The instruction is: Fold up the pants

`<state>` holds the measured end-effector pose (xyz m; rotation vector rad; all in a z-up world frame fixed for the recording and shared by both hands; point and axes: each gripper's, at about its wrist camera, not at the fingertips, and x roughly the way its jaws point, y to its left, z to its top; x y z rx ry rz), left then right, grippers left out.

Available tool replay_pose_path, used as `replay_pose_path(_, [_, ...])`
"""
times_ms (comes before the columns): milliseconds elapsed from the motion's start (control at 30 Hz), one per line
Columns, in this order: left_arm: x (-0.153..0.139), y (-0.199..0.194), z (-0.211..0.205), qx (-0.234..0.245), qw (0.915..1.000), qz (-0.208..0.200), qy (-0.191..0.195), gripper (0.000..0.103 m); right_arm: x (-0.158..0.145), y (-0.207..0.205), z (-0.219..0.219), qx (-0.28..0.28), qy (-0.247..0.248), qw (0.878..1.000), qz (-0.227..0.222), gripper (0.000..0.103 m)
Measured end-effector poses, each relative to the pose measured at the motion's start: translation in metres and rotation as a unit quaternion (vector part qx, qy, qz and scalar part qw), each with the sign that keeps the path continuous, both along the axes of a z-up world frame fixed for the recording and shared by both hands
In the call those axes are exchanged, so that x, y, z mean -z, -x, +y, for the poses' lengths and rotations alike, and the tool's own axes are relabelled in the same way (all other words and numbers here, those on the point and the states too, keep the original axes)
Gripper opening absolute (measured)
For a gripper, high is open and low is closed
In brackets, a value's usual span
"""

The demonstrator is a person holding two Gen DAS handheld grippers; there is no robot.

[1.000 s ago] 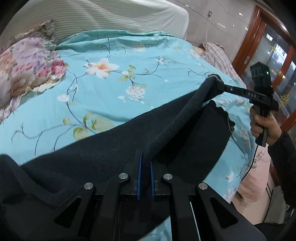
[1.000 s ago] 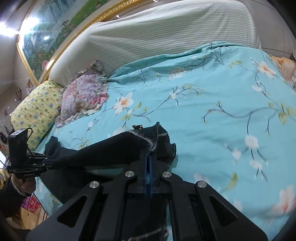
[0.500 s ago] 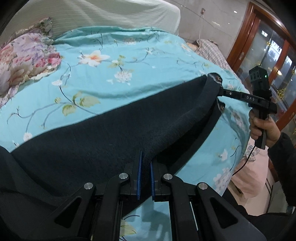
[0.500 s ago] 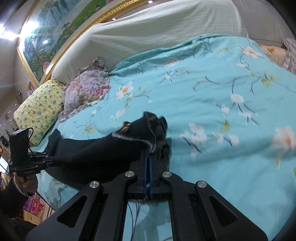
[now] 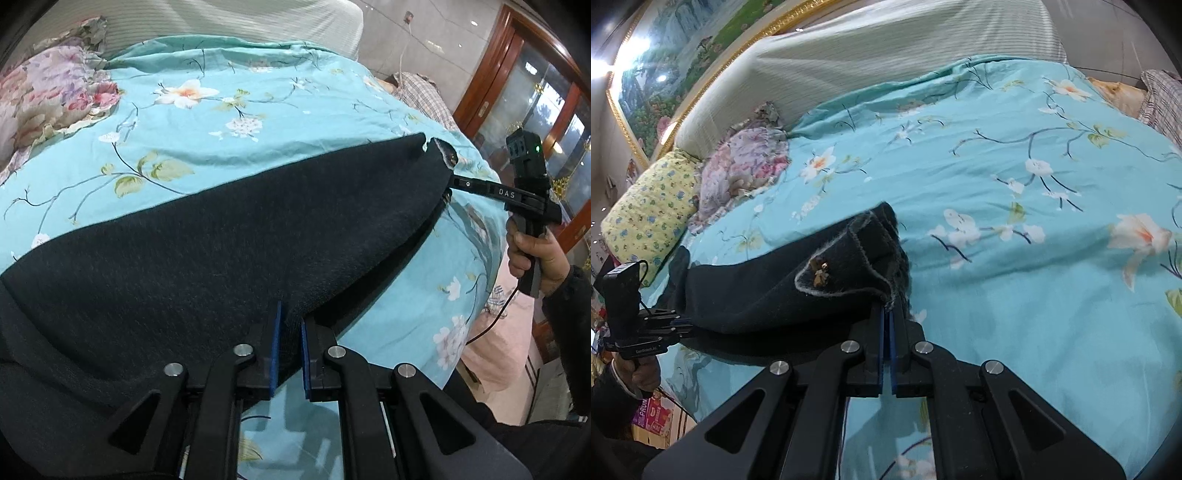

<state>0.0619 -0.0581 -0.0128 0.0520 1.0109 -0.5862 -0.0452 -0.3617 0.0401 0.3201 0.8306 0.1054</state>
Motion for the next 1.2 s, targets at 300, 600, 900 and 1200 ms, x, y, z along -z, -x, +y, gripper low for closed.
replay_pose_path(300, [0.003,0.016,0.015,-0.019,0.999,0.024,0.032,0.042,-0.013,0.021,-0.007,0.062,0.005,0.998,0.015,0.013])
replay_pose_path(600, [-0.016,0.026,0.075,-0.127,0.9895,0.025,0.063,0.051,-0.049,0.028,0.034,0.026,-0.024,0.998,-0.06,0.063])
replay_pose_path(900, [-0.042,0.004,0.149,-0.244,0.9687,0.008,0.045,0.061,-0.029,-0.006,0.114,-0.077,-0.057,0.995,-0.037,0.063])
replay_pose_path(1200, [-0.058,-0.035,0.208,-0.329,0.9433,0.025,0.033,0.07,-0.016,-0.037,0.181,-0.158,-0.077,0.984,-0.015,0.063])
